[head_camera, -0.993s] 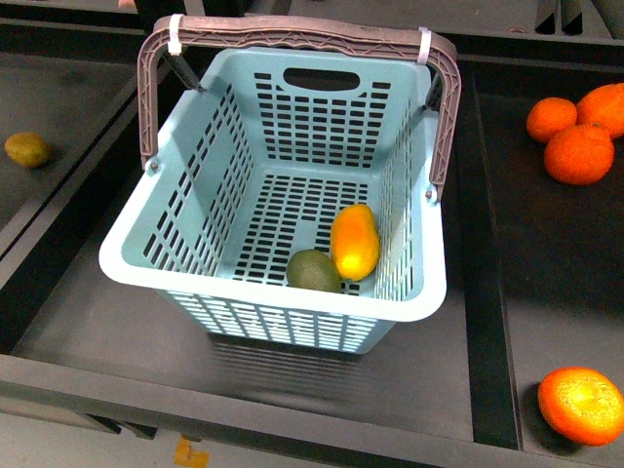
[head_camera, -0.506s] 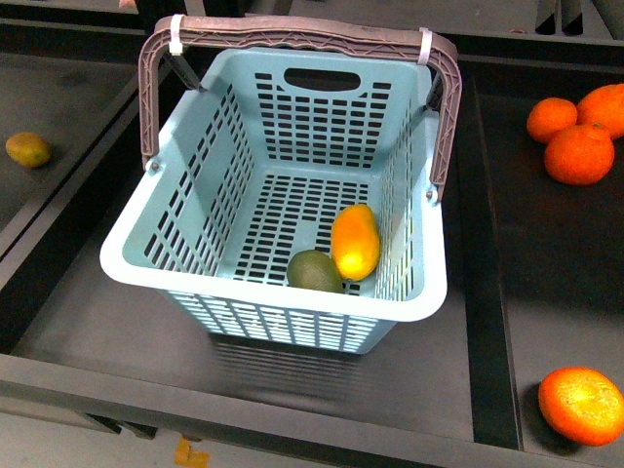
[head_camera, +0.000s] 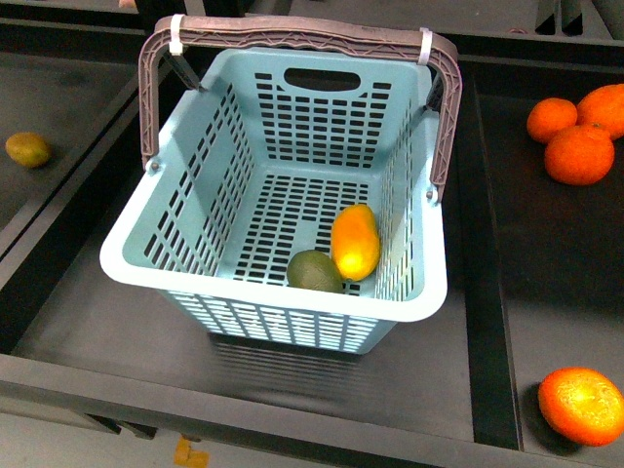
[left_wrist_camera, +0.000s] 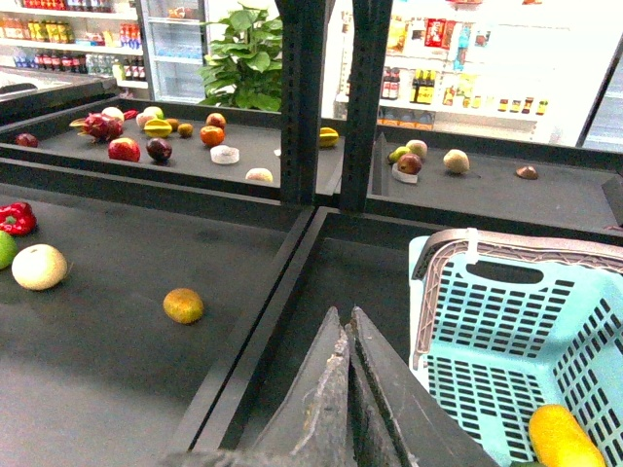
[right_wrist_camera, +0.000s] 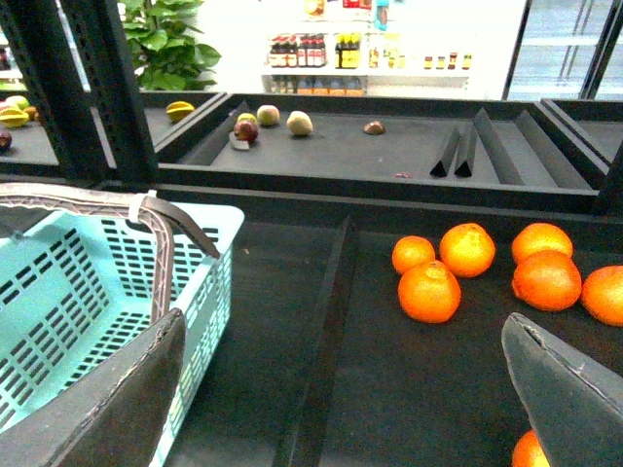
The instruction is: Pick mango and avocado into basket
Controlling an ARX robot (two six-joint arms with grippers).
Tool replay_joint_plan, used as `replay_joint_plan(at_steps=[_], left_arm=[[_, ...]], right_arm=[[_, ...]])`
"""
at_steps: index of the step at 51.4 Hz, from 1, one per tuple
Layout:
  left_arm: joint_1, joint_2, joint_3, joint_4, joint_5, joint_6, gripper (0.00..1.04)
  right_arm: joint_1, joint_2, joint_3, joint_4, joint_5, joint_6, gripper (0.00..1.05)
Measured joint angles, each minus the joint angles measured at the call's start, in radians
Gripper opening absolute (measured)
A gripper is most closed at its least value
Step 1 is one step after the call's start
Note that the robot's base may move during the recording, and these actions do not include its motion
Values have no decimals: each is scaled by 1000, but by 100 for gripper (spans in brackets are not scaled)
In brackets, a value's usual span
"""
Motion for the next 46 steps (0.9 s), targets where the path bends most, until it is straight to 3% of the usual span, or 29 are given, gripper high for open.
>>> replay_joint_plan(at_steps=[30,35,46], left_arm=[[0,-209,0,-208,0,0,2],[0,-339,0,-363,0,0,2],[0,-375,0,-378,0,0,2]], right_arm=[[0,0,0,0,0,0,96],[0,0,0,0,0,0,96],[0,0,0,0,0,0,96]])
